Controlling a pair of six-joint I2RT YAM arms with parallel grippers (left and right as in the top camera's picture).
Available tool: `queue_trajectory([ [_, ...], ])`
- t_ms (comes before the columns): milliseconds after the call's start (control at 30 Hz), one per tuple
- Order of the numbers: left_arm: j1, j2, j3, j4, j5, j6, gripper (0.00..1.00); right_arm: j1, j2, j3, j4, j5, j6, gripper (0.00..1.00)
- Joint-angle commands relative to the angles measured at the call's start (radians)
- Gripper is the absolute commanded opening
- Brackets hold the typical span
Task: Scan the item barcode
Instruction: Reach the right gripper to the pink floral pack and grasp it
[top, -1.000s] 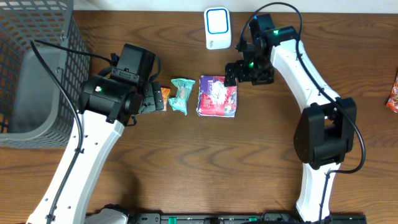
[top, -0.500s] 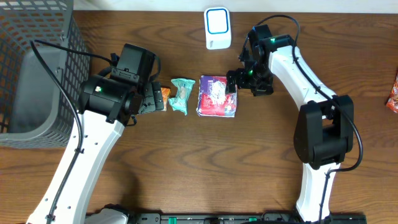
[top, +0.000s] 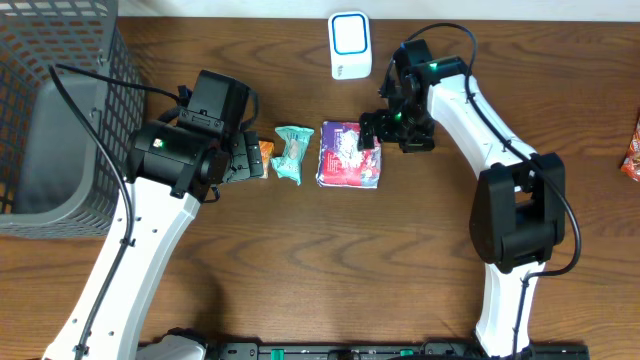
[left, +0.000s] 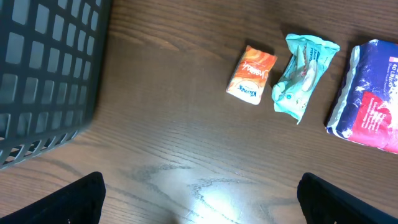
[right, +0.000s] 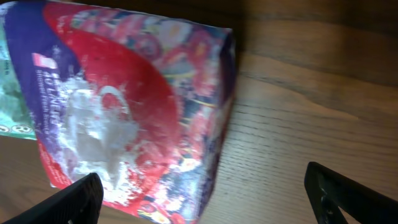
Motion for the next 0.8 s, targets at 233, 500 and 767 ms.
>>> queue_trajectory([
  [233,0.005,-0.005,0.008,-0.003,-0.002,-0.009,0.98,0.018,-0.007,-0.006,0.01,-0.009,0.012,0.99],
  [500,0.005,-0.005,0.008,-0.003,-0.002,-0.009,0.98,0.023,-0.007,-0.006,0.011,-0.009,0.012,0.99],
  [767,0.005,-0.005,0.008,-0.003,-0.002,-0.009,0.98,0.042,-0.007,-0.006,0.019,-0.009,0.019,0.99],
])
